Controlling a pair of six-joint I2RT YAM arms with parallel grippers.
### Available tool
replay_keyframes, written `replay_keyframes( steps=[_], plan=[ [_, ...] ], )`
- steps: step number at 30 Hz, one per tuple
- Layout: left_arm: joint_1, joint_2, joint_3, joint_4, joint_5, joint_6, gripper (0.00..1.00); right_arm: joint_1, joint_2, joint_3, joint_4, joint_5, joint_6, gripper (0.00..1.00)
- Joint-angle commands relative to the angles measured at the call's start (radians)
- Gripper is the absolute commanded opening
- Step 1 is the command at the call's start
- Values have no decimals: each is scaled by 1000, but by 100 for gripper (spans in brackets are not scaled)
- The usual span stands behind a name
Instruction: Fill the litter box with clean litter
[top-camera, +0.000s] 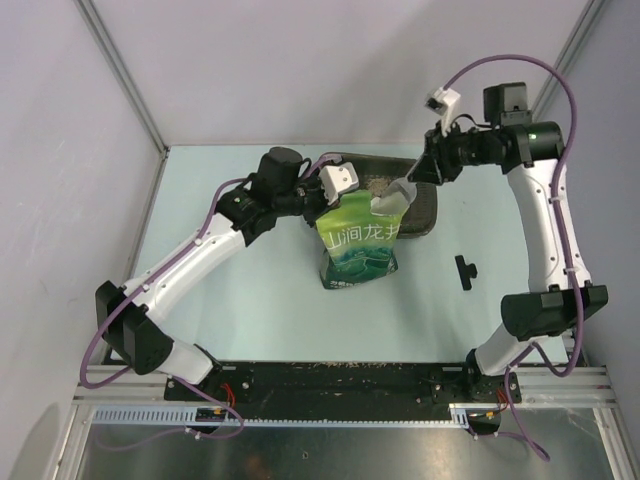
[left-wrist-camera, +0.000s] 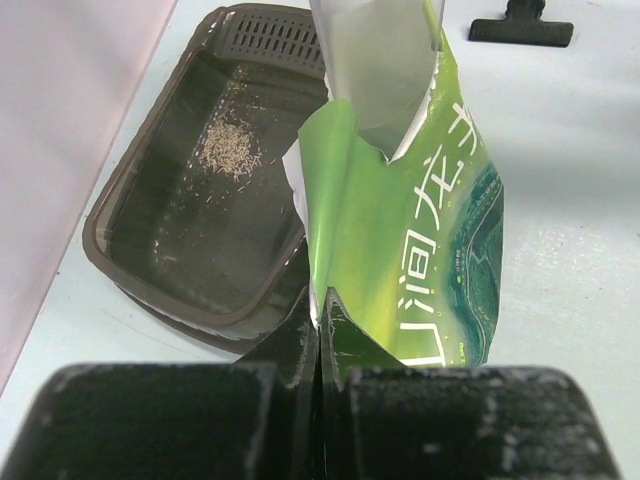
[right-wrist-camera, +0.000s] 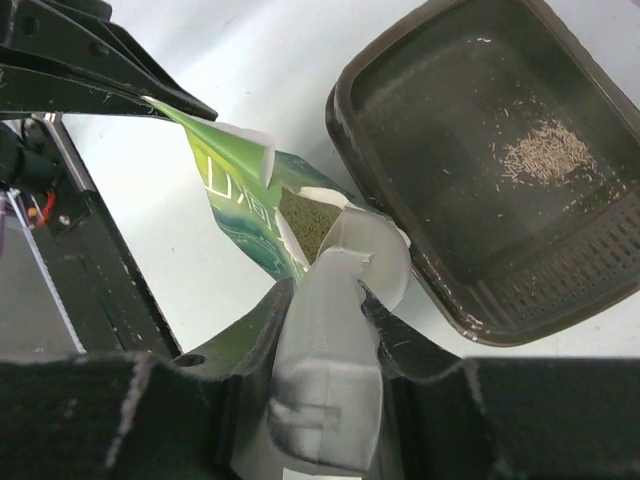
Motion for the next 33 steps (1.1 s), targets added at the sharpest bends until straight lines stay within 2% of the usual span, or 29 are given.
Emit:
replay_keyframes(
  steps=[1,3,4,5,9,13,17,21,28,33],
  plan=[
    [10,-67,2,97,48,-7,0,88,30,6,-11,154,-64,0],
    [9,-73,-11,102,66,2,0,154,76,14,6,221,-5,0],
    [7,-74,-12,102,76,-1,0,173,90,29,15,308,28,0],
    [9,-75,-14,105,76,-7,0,205,96,31,50,348,130,0],
    [7,-84,-14,116,79,-41,0,254,86,-19,111,480,349,0],
    [4,-96,-23,128,91,-88,0,313,3,-182,188,576,418,0],
    [-5,-108,-44,143,106,-121,0,365,-69,-402,355,660,429,0],
    [-9,-120,-60,153,122,-159,0,389,-89,-513,449,726,453,0],
    [-9,-114,-64,165,129,-231,0,389,-57,-622,501,671,574,0],
    [-14,-105,-78,170,134,-245,0,349,-53,-714,599,412,706,0]
  ],
)
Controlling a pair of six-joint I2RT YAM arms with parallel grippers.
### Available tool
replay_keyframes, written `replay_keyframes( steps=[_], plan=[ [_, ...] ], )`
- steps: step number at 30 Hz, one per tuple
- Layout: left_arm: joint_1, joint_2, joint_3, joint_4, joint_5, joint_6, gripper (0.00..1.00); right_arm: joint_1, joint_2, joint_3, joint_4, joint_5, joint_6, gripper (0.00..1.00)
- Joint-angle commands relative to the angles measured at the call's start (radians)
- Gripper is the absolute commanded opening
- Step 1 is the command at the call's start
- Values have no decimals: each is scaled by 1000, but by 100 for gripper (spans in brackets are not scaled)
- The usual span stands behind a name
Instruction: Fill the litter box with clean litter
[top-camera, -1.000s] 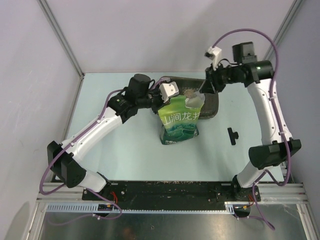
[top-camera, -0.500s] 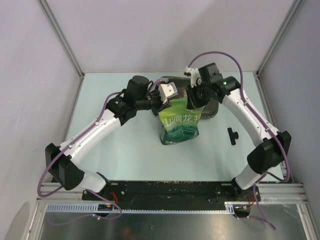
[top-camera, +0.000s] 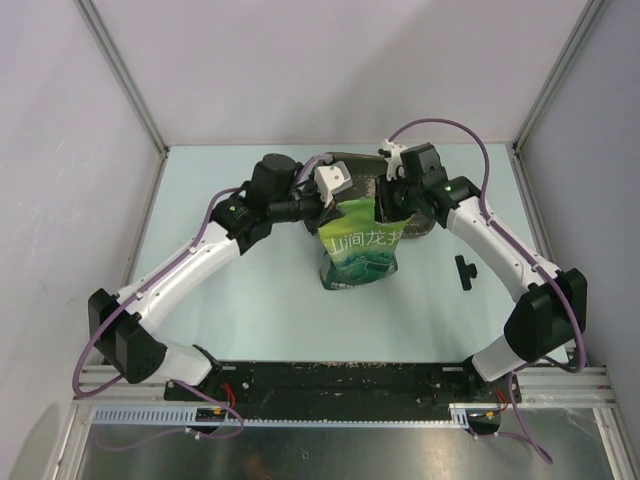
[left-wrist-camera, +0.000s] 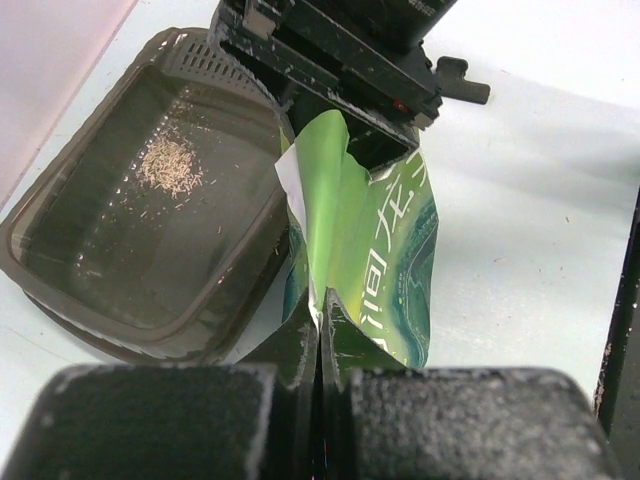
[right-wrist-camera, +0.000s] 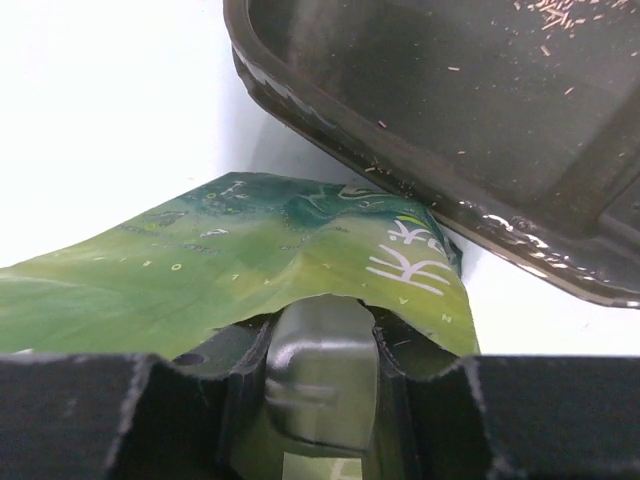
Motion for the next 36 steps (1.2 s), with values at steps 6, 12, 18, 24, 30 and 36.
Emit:
replay_keyframes(
  steps=[6,12,18,24,30,36],
  plan=[
    [-8,-42,-29,92,24,-42,0,-83,41,-152,205,-514,281,0],
    [-23,-50,-62,90,-36,11,0,-205,62,-153,356,-737,428,0],
    [-26,-62,-83,67,-78,85,0,-320,75,-153,405,-872,546,0],
    [-29,-78,-92,44,-108,168,0,-513,40,-153,413,-988,599,0],
    [-32,-56,-63,41,-102,185,0,-514,35,-165,366,-969,525,0],
    [-34,-47,-51,43,-98,175,0,-477,67,-238,632,-1040,746,0]
  ],
)
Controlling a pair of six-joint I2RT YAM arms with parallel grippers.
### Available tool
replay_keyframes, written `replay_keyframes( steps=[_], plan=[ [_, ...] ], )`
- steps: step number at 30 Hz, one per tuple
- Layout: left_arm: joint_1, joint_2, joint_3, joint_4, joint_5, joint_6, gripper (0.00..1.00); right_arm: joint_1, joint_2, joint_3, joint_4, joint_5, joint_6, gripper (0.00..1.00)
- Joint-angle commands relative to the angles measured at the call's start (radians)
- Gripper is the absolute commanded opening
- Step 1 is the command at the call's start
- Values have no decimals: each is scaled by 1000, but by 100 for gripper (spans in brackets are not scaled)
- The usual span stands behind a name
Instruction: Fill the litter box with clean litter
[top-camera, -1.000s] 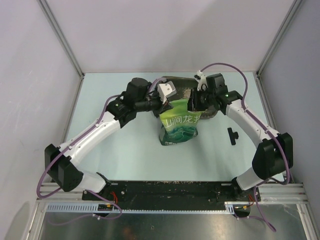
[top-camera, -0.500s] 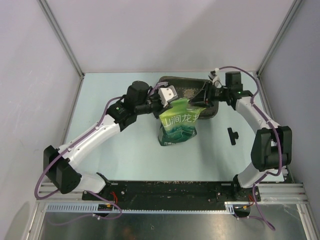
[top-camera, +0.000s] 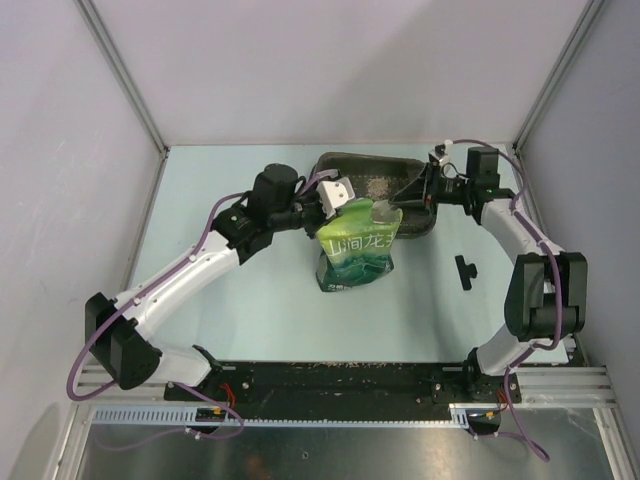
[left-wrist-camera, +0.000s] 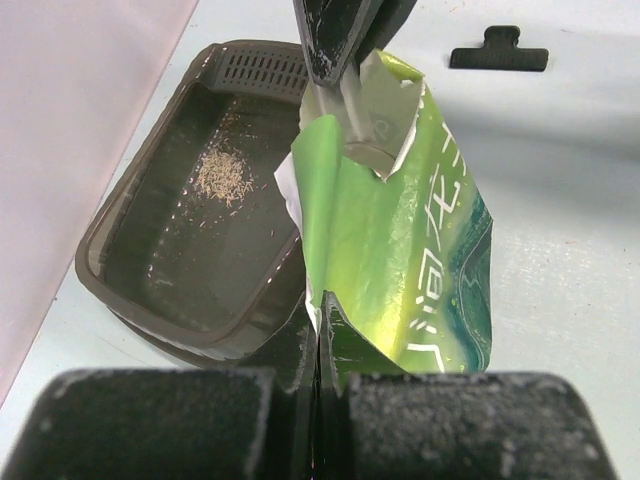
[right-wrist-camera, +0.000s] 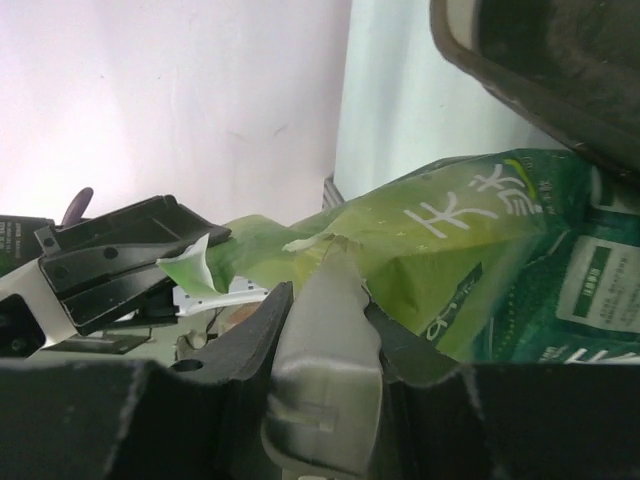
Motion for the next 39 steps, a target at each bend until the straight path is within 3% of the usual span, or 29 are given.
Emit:
replay_keyframes(
  steps=[1,4,11,25,39],
  plan=[
    [-5,-8,32,-28,-5,18,0,-42,-4,-10,155,-112,152,0],
    [-7,-9,26,-28,-9,36,0,-93,2,-10,104,-129,112,0],
    [-7,-28,20,-34,-48,80,0,-145,20,-10,276,-217,235,0],
    [-10,-5,57,-41,-82,123,0,-217,66,-10,169,-330,138,0],
    [-11,-14,41,-43,-112,131,0,-257,46,-10,426,-297,325,0]
  ],
)
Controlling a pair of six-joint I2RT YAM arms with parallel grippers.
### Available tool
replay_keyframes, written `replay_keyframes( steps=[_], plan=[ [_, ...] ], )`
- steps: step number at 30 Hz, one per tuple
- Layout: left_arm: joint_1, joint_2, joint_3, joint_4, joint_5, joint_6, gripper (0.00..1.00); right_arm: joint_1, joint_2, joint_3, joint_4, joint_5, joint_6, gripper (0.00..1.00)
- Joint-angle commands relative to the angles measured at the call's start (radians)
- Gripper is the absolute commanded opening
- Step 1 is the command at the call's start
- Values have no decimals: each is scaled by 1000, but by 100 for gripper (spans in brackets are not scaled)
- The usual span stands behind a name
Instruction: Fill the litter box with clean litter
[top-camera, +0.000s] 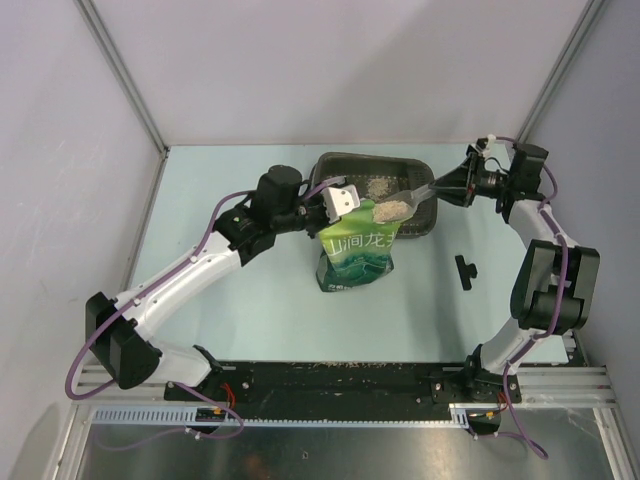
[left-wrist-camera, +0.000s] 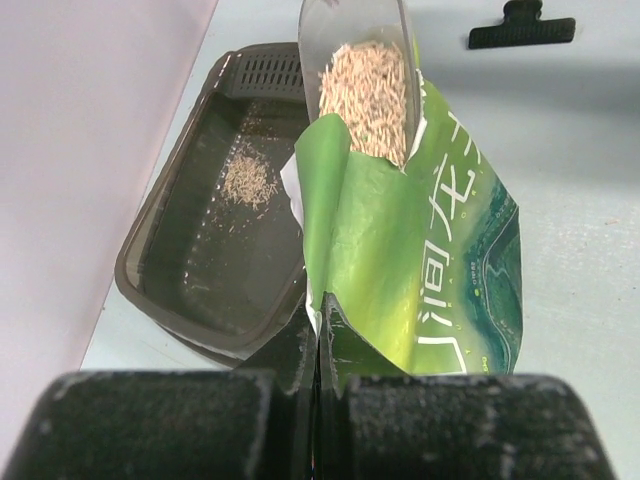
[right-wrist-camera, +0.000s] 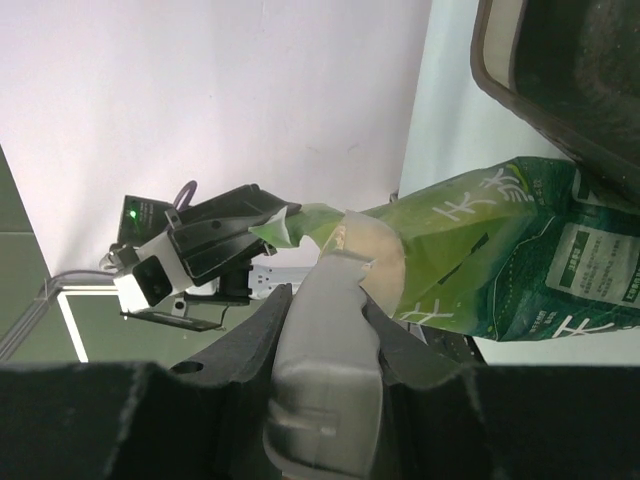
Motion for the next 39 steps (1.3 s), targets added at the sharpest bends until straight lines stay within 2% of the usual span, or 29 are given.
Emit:
replay_keyframes(
  steps=[1,9,23,39],
  plan=[
    [15,-16,28,-29,-65,19,0,-46,-28,11,134,-8,76,0],
    [17,-1,34,-29,-60,15,0,-46,-22,11,142,-20,95,0],
    [15,13,34,-27,-91,27,0,-56,27,14,347,-29,256,0],
    [17,52,43,-29,-127,49,0,-63,181,180,442,1,331,0]
  ],
)
